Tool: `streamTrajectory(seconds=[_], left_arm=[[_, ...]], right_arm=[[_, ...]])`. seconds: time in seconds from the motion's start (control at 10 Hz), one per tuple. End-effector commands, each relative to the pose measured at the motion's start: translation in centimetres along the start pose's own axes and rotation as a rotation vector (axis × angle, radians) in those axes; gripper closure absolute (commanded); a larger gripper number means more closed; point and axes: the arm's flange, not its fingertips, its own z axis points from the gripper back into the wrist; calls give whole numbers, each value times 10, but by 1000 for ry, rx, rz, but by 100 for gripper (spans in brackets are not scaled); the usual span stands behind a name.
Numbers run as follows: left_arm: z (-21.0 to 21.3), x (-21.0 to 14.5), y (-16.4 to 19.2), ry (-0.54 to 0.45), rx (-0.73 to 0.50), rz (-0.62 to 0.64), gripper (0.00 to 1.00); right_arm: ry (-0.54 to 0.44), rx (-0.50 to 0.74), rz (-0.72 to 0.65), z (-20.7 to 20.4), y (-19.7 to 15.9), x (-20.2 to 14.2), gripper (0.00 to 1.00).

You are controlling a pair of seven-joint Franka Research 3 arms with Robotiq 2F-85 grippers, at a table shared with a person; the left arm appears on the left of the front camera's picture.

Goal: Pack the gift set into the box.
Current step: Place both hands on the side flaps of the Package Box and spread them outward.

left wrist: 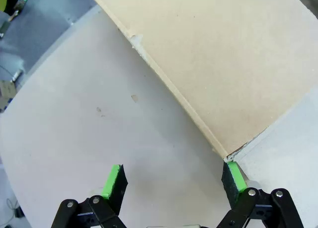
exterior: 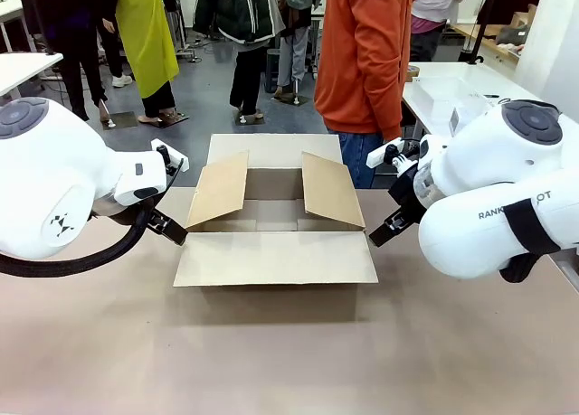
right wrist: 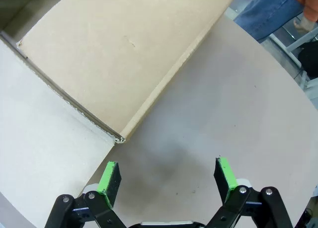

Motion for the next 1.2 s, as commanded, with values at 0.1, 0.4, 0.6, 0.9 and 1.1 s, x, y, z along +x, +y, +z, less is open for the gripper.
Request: streamTrajectory(seconds=[0.1,0.4,0.6,0.9,1.1], left_arm=[[0,0,0,-1,0,0,0],[0,0,0,-1,0,0,0],[18,-2,-3,33,-25,-21,0],[88,-24,13,-75,-63,127,0],[127,-55,51,-121,-150,384,0]], right_arm=[[0,0,0,0,0,0,0],[0,0,0,0,0,0,0],[-3,-8,-3,17,-6,0,0],[-27,86,-46,87,-44,-8,0],[-43,270,-289,133,-85,-31,0]])
